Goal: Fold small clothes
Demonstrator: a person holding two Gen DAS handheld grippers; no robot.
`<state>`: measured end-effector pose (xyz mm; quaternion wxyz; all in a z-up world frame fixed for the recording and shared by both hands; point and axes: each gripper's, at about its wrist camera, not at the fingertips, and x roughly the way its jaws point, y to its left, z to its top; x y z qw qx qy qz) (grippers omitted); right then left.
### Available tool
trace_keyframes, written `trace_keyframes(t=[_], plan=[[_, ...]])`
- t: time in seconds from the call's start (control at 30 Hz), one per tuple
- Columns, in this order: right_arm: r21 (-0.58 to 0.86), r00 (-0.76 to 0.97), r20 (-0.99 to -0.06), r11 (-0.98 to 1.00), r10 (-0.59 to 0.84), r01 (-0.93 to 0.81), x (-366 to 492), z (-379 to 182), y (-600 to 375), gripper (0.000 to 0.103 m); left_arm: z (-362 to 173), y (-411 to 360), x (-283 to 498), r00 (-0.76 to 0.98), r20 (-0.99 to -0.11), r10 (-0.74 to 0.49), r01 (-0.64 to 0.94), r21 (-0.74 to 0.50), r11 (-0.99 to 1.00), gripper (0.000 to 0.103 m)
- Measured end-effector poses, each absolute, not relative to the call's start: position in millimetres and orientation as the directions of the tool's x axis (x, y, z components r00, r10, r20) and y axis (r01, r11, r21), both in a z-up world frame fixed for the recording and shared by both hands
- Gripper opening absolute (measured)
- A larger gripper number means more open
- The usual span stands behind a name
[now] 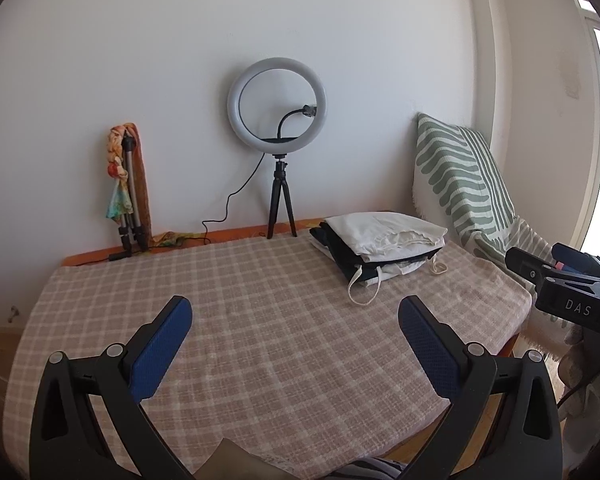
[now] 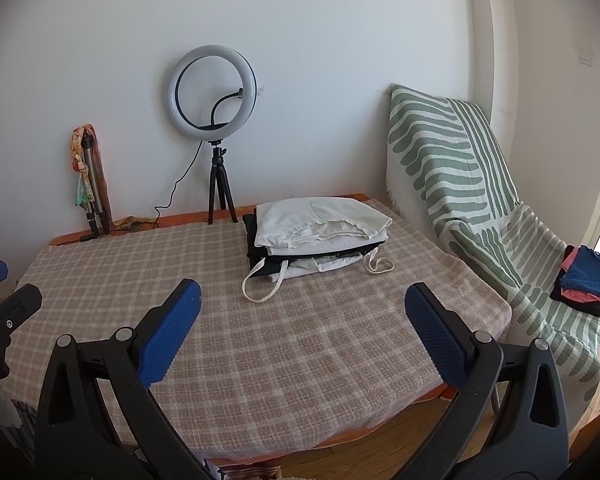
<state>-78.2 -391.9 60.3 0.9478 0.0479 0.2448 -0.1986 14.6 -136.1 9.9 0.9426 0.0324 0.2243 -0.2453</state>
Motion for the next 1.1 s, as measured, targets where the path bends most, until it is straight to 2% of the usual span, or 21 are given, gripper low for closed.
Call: trace_keyframes(t=[1.1], plan=[[0.036,0.808,-0.495,0.922,-0.319,0.386,-80,57,-380,0.103,15,-129,17,0.776,-0.432,-0.459,0.473,-0.082,0.877,0.103]])
